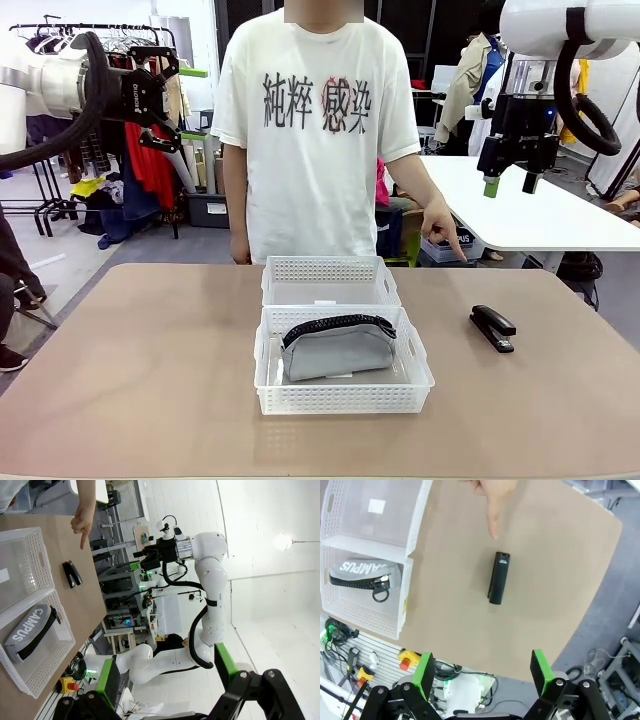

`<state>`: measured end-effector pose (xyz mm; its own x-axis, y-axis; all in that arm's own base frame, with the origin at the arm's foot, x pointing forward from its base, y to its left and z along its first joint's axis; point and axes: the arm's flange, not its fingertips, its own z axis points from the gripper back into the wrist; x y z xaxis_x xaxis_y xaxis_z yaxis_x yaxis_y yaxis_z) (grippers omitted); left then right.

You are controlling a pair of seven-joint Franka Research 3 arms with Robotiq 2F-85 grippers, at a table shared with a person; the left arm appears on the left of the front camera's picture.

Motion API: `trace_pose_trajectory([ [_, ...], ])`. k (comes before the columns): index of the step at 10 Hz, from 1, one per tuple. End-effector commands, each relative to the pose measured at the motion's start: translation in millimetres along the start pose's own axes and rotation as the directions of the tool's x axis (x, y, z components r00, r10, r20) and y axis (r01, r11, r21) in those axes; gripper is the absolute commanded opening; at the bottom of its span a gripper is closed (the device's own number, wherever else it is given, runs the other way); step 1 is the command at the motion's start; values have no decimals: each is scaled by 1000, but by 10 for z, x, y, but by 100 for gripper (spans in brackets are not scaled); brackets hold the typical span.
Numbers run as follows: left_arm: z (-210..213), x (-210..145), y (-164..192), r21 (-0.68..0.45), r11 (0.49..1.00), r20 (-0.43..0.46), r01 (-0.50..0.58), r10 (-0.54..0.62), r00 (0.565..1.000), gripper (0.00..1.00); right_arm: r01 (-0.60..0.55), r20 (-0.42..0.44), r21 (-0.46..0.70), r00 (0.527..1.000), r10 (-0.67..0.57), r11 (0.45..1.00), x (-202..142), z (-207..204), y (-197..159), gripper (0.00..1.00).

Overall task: Distribute items into two baskets.
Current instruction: Pick up the Stapler that the person points to.

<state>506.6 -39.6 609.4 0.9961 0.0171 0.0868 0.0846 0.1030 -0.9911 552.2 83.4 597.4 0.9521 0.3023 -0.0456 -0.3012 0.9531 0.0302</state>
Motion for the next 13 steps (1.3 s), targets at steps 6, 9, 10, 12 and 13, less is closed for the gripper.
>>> trace_pose_trajectory([
  [6,19,-12,-16,-5,1000,-8,0,0,1000,100,45,27,-195,999,-41,980,-153,-1035,-15,100],
  [9,19,-12,-16,-5,1000,-8,0,0,1000,100,109,96,-38,990,-105,993,-348,-1628,-90,100],
  [10,19,-12,-16,-5,1000,-8,0,0,1000,100,110,103,-16,989,-108,994,-417,-1732,-81,100],
  [12,19,-12,-16,-5,1000,-8,0,0,1000,100,108,122,-49,987,-102,993,-536,-1902,-18,100],
  [13,19,-12,-16,-5,1000,-8,0,0,1000,100,96,126,-52,988,-89,994,-566,-1998,-3,100],
])
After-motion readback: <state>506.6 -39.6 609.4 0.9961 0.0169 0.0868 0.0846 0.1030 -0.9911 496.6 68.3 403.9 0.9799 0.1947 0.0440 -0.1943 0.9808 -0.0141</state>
